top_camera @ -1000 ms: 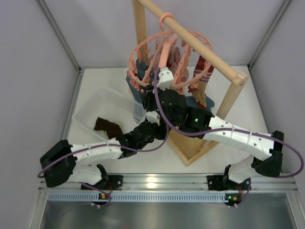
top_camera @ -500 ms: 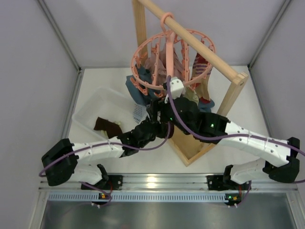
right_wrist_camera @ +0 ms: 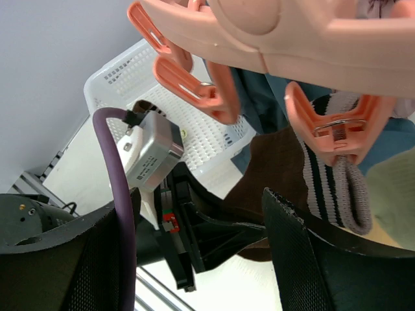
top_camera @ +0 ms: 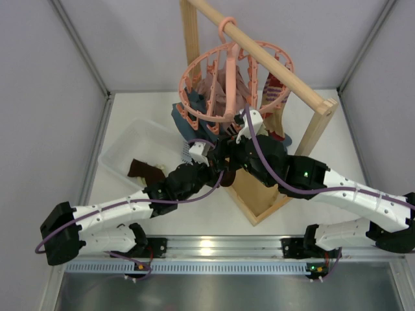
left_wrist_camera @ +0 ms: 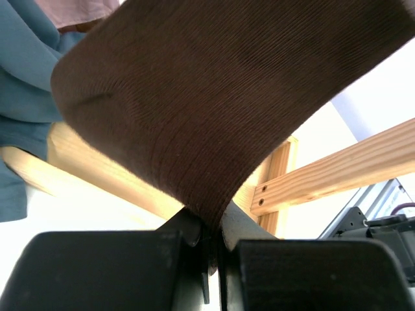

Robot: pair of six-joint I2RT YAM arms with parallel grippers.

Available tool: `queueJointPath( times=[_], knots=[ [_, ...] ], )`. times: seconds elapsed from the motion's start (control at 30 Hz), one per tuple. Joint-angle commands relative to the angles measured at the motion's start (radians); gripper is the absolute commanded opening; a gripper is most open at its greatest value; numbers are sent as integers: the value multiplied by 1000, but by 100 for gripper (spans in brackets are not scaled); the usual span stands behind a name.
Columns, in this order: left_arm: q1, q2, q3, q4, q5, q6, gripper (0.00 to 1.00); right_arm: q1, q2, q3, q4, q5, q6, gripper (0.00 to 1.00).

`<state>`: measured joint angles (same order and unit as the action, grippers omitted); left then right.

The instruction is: Remove the socks clipped to the hanger

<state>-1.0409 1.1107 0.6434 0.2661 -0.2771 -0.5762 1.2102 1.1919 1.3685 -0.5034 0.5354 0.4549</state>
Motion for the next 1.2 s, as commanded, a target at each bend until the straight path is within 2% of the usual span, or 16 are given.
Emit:
queueJointPath(
  times=[0.0,0.2,0.43,1.17],
  knots=[
    [2,-69,-1,-14,-16,-31,0,6,-48,37,-38,64,-21,71],
    [2,-94,-10,-31,-8,-39,0,5,-19,82,-37,172,-84,70],
    [2,-104,-8,-41,24,-25,0,5,40,185,-44,170,-142,69],
    [2,-140,-10,-80,61,-7,0,5,-101,179,-67,311,-240,65]
  ],
)
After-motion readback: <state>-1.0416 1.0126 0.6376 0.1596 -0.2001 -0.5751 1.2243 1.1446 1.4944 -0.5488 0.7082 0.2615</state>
